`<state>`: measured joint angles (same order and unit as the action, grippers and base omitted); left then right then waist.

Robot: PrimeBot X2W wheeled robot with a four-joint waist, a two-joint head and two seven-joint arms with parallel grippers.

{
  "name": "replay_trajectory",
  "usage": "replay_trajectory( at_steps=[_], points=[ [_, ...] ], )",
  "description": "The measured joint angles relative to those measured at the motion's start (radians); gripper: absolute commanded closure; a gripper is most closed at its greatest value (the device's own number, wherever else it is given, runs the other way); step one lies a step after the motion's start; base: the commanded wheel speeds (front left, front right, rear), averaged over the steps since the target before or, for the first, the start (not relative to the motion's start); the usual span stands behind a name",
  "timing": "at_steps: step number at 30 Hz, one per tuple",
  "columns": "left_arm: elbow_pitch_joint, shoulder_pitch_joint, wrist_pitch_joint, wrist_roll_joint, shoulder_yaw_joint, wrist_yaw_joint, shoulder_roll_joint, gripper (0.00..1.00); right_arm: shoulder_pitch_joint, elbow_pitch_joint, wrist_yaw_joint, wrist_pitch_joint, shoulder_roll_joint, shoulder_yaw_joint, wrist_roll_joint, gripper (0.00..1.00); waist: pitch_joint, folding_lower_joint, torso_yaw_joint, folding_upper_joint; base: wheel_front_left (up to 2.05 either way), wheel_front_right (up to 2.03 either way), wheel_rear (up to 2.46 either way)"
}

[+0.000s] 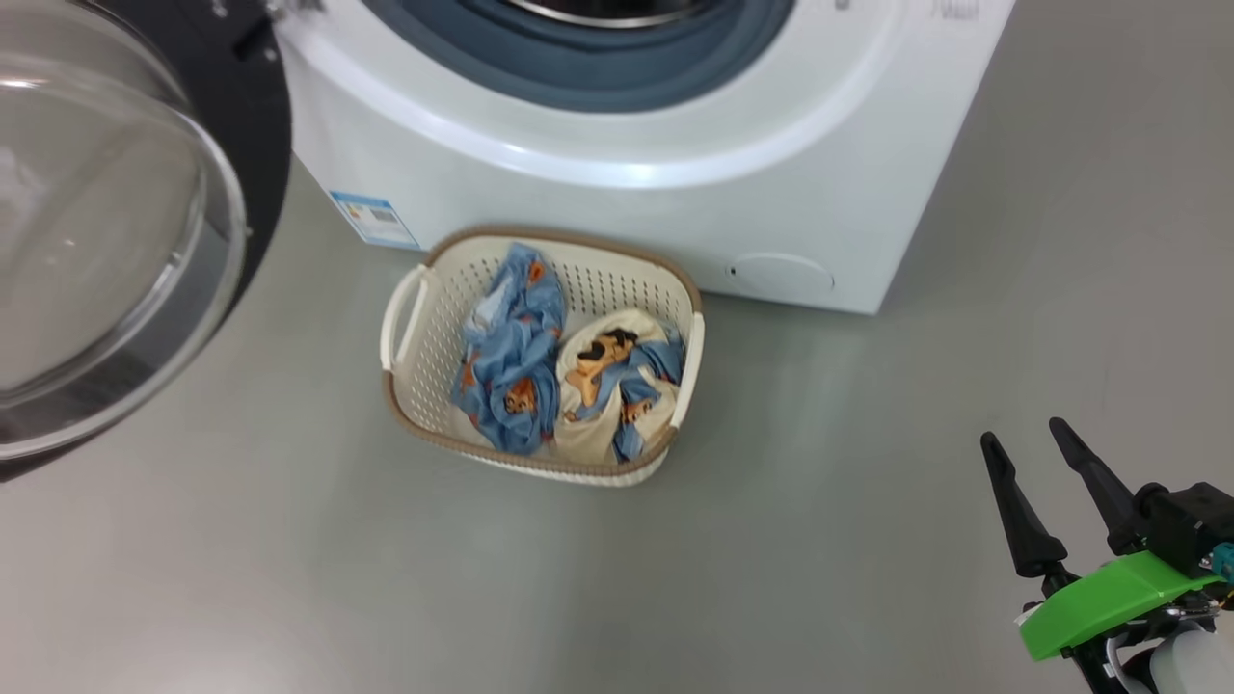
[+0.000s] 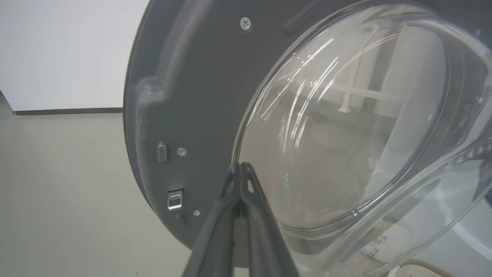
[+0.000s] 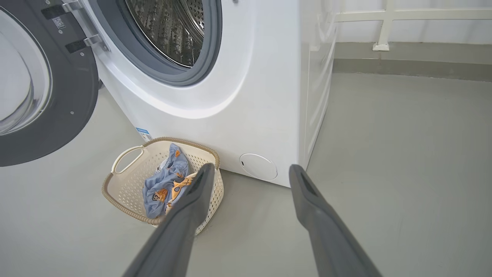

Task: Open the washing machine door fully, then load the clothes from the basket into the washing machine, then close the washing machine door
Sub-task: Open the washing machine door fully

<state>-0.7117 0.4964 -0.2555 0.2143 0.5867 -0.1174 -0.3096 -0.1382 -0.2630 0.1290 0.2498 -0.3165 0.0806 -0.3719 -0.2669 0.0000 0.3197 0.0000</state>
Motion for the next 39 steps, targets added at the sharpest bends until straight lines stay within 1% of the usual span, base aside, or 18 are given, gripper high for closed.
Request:
replay_trajectory(
  at_steps=[1, 2, 3, 5, 6, 7, 8, 9, 10, 14, 21, 25, 31, 32, 34, 35, 39],
  points=[
    [0.016, -0.015, 0.0, 0.004, -0.001, -0.003, 0.012, 1.0, 0.0, 0.0, 0.0, 0.0, 0.0, 0.001, -0.001, 0.0, 0.01, 0.0, 0.002, 0.0, 0.0, 0.0, 0.0],
    [0.033, -0.032, 0.0, 0.005, -0.006, -0.004, 0.023, 0.97, 0.0, -0.001, 0.0, 0.0, 0.0, 0.002, -0.001, 0.0, 0.02, 0.0, 0.004, 0.0, 0.0, 0.0, 0.0],
    [0.055, -0.053, 0.0, 0.005, -0.013, -0.008, 0.033, 0.79, 0.0, -0.001, 0.0, 0.0, 0.001, 0.004, -0.001, 0.0, 0.03, 0.0, 0.005, 0.0, 0.0, 0.0, 0.0],
    [0.093, -0.09, 0.0, 0.011, -0.035, -0.011, 0.054, 0.58, 0.005, -0.001, 0.0, 0.0, 0.003, 0.005, -0.001, 0.0, 0.049, 0.0, 0.007, 0.0, 0.0, 0.0, 0.0],
    [0.116, -0.113, 0.0, 0.012, -0.058, -0.011, 0.063, 0.53, 0.013, -0.001, 0.0, 0.0, 0.005, 0.007, -0.001, 0.0, 0.059, 0.0, 0.007, 0.0, 0.0, 0.0, 0.0],
    [0.138, -0.135, 0.0, 0.013, -0.079, -0.012, 0.074, 0.25, 0.021, -0.002, 0.0, 0.0, 0.007, 0.007, -0.001, 0.0, 0.068, 0.0, 0.007, 0.0, 0.0, 0.0, 0.0],
    [0.159, -0.155, 0.0, 0.02, -0.098, -0.012, 0.085, 0.1, 0.027, -0.004, 0.0, 0.0, 0.008, 0.008, -0.003, 0.0, 0.077, 0.0, 0.007, 0.0, 0.0, 0.0, 0.0],
    [0.181, -0.177, 0.0, 0.026, -0.118, -0.012, 0.094, 0.02, 0.032, -0.003, 0.0, 0.0, 0.009, 0.009, -0.007, 0.0, 0.085, 0.0, 0.005, 0.0, 0.0, 0.0, 0.0],
    [0.203, -0.197, 0.0, 0.031, -0.129, -0.012, 0.102, 0.0, 0.036, -0.003, 0.0, 0.0, 0.01, 0.01, -0.009, 0.0, 0.093, 0.0, 0.004, 0.0, 0.0, 0.0, 0.0],
    [0.269, -0.265, 0.0, 0.043, -0.185, -0.012, 0.12, 0.0, 0.039, 0.0, 0.0, 0.0, 0.017, 0.008, -0.009, 0.0, 0.12, 0.0, -0.011, 0.0, 0.0, 0.0, 0.0],
    [0.353, -0.352, 0.0, 0.07, -0.313, -0.012, 0.138, 0.0, 0.073, 0.005, 0.0, 0.0, 0.028, -0.008, -0.011, 0.0, 0.146, 0.0, -0.065, 0.0, 0.0, 0.0, 0.0],
    [0.385, -0.37, 0.0, 0.101, -0.384, -0.012, 0.139, 0.0, 0.076, 0.013, 0.0, 0.0, 0.03, -0.02, -0.011, 0.0, 0.155, 0.0, -0.102, 0.0, 0.0, 0.0, 0.0],
    [0.397, -0.39, 0.0, 0.151, -0.484, -0.012, 0.132, 0.0, 0.08, 0.021, 0.0, 0.0, 0.028, -0.033, -0.011, 0.0, 0.16, 0.0, -0.164, 0.0, 0.0, 0.0, 0.0],
    [0.397, -0.39, 0.0, 0.151, -0.484, -0.012, 0.132, 0.0, 0.08, 0.021, 0.0, 0.0, 0.028, -0.033, -0.011, 0.0, 0.16, 0.0, -0.164, 0.0, 0.0, 0.0, 0.0],
    [0.405, -0.395, 0.0, 0.173, -0.518, -0.012, 0.128, 0.0, 0.08, 0.023, 0.0, 0.0, 0.027, -0.037, -0.011, 0.0, 0.161, 0.0, -0.194, 0.0, 0.0, 0.0, 0.0],
    [0.405, -0.395, 0.0, 0.173, -0.518, -0.012, 0.128, 0.0, 0.08, 0.023, 0.0, 0.0, 0.027, -0.037, -0.011, 0.0, 0.161, 0.0, -0.194, 0.0, 0.0, 0.0, 0.0],
    [0.414, -0.398, 0.0, 0.18, -0.553, -0.012, 0.118, 0.0, 0.08, 0.024, 0.0, 0.0, 0.026, -0.044, -0.011, 0.0, 0.162, 0.0, -0.234, 0.0, 0.0, 0.0, 0.0]
  ],
)
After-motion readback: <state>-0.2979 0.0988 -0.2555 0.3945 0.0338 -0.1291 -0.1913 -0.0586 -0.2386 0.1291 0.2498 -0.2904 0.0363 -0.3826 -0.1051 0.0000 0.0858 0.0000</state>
